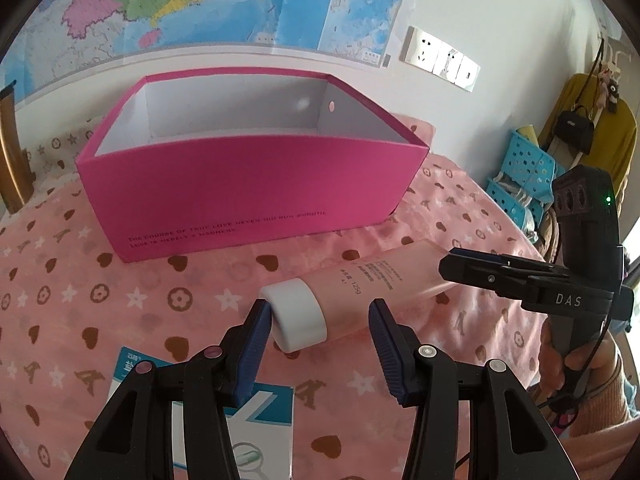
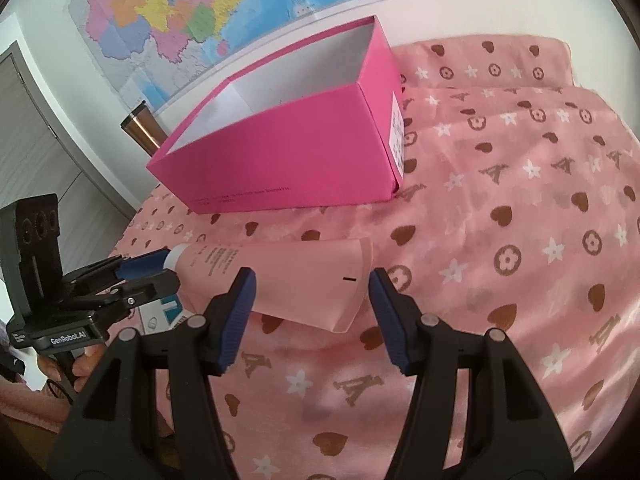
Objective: Organize rigid objects
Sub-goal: 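Close the right gripper around the middle of the pink lotion tube, then lift the pink tube and carry it over the pink box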
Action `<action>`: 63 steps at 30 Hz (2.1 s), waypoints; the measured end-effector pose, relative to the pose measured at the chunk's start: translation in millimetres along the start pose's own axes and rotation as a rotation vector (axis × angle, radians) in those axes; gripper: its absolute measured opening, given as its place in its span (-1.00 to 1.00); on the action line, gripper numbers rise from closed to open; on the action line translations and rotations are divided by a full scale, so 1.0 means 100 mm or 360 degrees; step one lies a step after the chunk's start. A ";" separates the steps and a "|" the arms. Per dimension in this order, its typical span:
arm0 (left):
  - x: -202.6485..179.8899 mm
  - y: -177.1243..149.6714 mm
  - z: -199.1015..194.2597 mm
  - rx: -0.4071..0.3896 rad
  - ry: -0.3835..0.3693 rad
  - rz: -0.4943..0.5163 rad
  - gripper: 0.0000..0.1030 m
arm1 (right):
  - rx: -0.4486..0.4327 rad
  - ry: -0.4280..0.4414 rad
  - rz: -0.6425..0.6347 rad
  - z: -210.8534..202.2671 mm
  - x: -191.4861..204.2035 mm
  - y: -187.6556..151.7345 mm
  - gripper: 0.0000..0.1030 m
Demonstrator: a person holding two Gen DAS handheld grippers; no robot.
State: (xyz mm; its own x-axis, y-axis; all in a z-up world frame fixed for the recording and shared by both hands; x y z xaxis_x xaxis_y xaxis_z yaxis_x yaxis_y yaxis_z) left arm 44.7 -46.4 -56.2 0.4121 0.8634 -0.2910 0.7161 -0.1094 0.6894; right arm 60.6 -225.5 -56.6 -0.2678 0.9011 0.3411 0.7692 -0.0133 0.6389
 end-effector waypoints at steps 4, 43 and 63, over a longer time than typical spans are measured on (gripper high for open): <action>0.00 0.04 -0.04 -0.0017 -0.0017 -0.0004 -0.02 | -0.0024 0.0006 -0.0018 -0.04 0.02 0.05 0.19; -0.09 0.63 -0.39 -0.0282 0.0063 0.0171 0.04 | -0.0265 0.0032 -0.0187 -0.36 0.29 0.64 0.19; -0.05 0.97 -0.38 -0.0357 0.0081 0.0208 0.04 | -0.0315 0.0014 -0.0238 -0.32 0.26 0.99 0.18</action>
State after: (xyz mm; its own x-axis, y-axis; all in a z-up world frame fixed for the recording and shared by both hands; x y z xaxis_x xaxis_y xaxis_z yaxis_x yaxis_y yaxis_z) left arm 90.4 -42.4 37.0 0.4599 0.8734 -0.1601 0.5136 -0.1146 0.8504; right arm 111.3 -216.9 37.9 -0.3754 0.8957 0.2381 0.5923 0.0343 0.8050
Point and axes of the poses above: each gripper's, at about its wrist camera, not at the fingertips, and z roughly the way its jaws point, x to its left, y to its top, the point moved 6 cm from there along z, roughly the way its jaws point, and after that the axes turned 6 degrees about -y, right-handed, at the moved point
